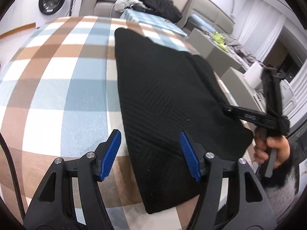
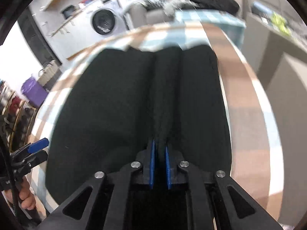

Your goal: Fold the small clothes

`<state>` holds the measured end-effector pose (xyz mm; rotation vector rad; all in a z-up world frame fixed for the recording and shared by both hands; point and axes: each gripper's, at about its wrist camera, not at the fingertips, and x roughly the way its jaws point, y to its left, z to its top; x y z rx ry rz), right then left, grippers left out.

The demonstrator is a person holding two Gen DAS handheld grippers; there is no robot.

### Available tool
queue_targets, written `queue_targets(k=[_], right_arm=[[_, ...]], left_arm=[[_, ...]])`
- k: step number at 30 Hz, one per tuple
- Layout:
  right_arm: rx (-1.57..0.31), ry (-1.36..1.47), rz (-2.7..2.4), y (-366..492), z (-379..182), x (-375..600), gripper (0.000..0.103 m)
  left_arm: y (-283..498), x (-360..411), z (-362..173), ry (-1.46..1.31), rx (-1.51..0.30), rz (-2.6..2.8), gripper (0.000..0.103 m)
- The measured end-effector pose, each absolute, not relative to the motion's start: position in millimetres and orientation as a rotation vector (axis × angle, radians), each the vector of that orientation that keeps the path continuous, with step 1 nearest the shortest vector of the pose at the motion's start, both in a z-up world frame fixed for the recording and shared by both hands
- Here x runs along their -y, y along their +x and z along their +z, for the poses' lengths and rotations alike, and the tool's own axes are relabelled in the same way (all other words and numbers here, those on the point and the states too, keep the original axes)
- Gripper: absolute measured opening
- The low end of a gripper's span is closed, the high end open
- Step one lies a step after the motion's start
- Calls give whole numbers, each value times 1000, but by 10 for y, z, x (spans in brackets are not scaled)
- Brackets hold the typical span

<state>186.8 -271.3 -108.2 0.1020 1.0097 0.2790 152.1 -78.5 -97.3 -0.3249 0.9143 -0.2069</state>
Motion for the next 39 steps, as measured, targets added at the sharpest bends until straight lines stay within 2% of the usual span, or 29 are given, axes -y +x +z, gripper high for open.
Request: queue_targets(k=[3, 8, 10, 11, 12, 19, 28, 31, 33, 36, 39], right_arm=[[-964, 167, 308, 1725, -1039, 2844, 21], [-970, 330, 377, 1435, -1088, 3030, 22], [-939, 363, 370, 1280, -1022, 3095, 29], [-921, 369, 354, 1210, -973, 3137, 37], [-901, 372, 337, 1161, -928, 3175, 42], [-865, 356, 400, 1177, -716, 3002, 42], [-1027, 270, 493, 1311, -1122, 2729, 41], [-1003, 242, 501, 1293, -1055, 2681, 27], [-949, 216, 514, 1202, -928, 2649, 15], [-882, 206, 517, 1040, -772, 2655, 12], [-961, 168, 444, 1070, -991, 2660, 12]], left_arm=[[1557, 781, -1030, -329, -927, -193, 61], [1549, 802, -1024, -318, -927, -184, 61], [1531, 809, -1007, -307, -923, -178, 61], [1526, 812, -1002, -309, -923, -180, 61], [1518, 813, -994, -311, -922, -185, 61], [1429, 855, -930, -312, -905, -196, 61], [1286, 862, -876, -298, -895, -182, 61], [1292, 869, -877, -299, -897, -185, 61], [1294, 873, -870, -295, -896, -186, 61], [1304, 863, -888, -295, -900, -185, 61], [1339, 860, -966, -305, -923, -185, 61]])
